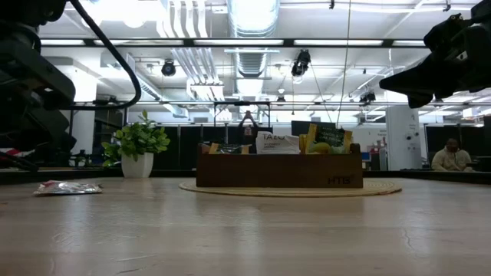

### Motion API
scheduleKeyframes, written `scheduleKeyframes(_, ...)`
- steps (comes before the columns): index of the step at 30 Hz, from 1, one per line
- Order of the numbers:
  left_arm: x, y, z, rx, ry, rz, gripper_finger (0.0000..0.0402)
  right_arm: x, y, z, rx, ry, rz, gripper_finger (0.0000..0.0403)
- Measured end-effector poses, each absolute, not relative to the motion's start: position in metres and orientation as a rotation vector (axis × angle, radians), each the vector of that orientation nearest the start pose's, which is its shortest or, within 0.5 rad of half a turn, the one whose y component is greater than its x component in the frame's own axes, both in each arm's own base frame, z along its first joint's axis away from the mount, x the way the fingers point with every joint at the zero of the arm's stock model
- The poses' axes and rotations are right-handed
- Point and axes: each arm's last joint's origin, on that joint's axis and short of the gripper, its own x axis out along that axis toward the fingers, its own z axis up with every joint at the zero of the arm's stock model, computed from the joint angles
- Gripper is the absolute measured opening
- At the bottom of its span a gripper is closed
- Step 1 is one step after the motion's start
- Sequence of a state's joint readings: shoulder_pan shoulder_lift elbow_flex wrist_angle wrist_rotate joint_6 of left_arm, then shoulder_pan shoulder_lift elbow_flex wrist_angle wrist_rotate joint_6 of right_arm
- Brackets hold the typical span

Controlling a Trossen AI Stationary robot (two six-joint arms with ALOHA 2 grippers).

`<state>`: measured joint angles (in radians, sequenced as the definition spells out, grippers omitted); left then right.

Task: Pick & Place Tea
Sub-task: Put the orange tea bag into the left section of the wooden organizer

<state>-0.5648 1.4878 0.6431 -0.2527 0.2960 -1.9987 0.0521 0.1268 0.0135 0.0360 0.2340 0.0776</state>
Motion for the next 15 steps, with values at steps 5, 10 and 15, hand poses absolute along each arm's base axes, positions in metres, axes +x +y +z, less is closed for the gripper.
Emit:
scheduleKeyframes(5,0.2065,-0.1412,0.1378,-1.496,1.415,0.58,0.0158,0.1042,-0.0013,0.1614,0.066,0.07,-0.185,0.0009)
scheduleKeyframes(10,0.2061,-0.1417,0.1378,-1.456,1.451,0.522,0.0158,0.1042,-0.0013,0.1613,0.066,0.07,-0.185,0.0009)
scheduleKeyframes(15,0.2025,-0.1433,0.1367,-1.441,1.548,0.488,0.0158,0.1042,-0.0013,0.1613,0.066,0.07,-0.185,0.0008)
